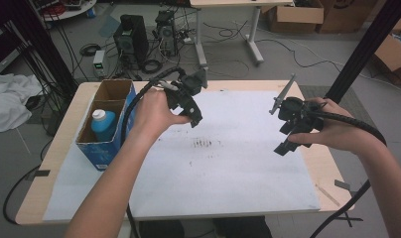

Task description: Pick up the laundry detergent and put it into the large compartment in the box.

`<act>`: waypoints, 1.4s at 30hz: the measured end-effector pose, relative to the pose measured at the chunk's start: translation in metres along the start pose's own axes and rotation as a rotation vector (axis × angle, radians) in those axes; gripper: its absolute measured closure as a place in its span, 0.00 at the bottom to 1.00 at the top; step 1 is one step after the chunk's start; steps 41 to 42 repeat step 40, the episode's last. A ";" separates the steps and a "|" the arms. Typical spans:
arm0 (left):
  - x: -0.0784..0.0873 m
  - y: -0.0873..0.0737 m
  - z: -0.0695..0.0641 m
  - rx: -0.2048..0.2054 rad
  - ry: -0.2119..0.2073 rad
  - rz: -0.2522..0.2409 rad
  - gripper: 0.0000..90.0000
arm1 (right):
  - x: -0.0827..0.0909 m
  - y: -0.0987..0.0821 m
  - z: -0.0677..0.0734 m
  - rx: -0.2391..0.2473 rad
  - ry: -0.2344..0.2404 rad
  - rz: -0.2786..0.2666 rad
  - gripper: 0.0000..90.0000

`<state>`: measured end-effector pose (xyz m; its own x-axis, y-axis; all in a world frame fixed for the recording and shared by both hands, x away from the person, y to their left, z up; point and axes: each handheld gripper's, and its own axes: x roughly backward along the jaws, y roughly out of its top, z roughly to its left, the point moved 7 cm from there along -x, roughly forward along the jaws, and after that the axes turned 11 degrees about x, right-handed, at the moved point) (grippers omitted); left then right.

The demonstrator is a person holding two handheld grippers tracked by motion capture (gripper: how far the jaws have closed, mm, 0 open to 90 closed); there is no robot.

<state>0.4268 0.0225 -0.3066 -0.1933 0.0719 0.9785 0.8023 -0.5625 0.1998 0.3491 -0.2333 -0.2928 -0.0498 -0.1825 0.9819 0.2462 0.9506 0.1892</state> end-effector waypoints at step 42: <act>-0.018 -0.003 -0.006 -0.018 0.029 0.059 0.16 | 0.004 -0.001 0.003 -0.002 -0.009 -0.002 0.27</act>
